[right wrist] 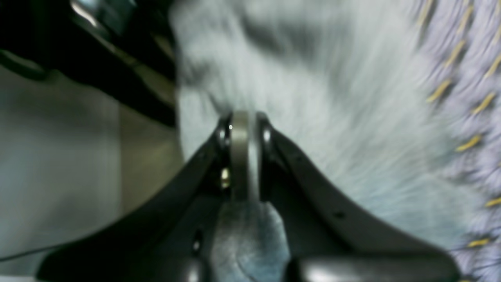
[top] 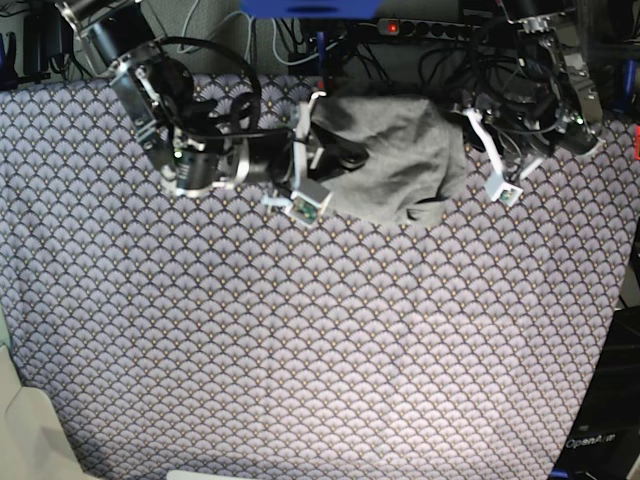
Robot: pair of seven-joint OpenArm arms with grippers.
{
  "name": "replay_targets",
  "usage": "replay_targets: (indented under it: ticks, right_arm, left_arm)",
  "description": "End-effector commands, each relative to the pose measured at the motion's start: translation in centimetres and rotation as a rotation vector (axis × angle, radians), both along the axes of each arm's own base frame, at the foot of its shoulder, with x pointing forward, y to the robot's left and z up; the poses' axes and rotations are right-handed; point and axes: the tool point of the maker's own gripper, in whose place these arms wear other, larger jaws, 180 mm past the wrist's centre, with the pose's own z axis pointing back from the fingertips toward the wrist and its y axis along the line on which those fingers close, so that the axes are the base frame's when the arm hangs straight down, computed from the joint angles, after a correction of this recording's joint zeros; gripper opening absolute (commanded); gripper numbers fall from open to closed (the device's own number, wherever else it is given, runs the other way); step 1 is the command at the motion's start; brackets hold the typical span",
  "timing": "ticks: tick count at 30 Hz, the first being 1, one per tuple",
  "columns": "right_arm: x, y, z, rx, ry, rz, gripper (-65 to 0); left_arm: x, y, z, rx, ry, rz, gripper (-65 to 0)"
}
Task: Fold the T-shirt properly
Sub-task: 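Grasp the bundle edges with both grippers and lift them together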
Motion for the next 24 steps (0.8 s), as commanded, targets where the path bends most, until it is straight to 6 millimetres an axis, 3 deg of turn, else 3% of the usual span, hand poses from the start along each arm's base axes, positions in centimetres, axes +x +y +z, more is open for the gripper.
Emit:
replay_targets:
  ticks: [1,4,9,18,20,24]
  right_arm:
    - [0.4,0.4,1.9,0.048,-0.042,0.008,-63.1]
    - [0.2,0.6,3.2,0.059,-0.082,0.026,-63.1]
    - [0.2,0.5,3.3,0.048,-0.089,0.032,-63.1]
    - [0.2,0.5,3.3,0.047,-0.090,0.030,-63.1]
    - [0.2,0.5,3.2,0.047,-0.088,0.030,-63.1]
    - [0.2,0.5,3.3,0.048,-0.088,0.030,-63.1]
  left_arm:
    - [0.1,0.3,0.3,0.011,-0.006,-0.010,-44.8]
    - [0.1,0.9,0.5,0.024,-0.008,-0.010,-44.8]
    - [-0.8,1.8,0.1,0.067,0.023,-0.061,-44.8]
    - [-4.4,6.3,-0.3,0.191,0.119,-0.120,-44.8]
    - [-5.1,6.4,-0.5,0.193,0.136,-0.125,-44.8]
    - [-5.7,3.9,-1.3,0.170,0.159,-0.214,-44.8]
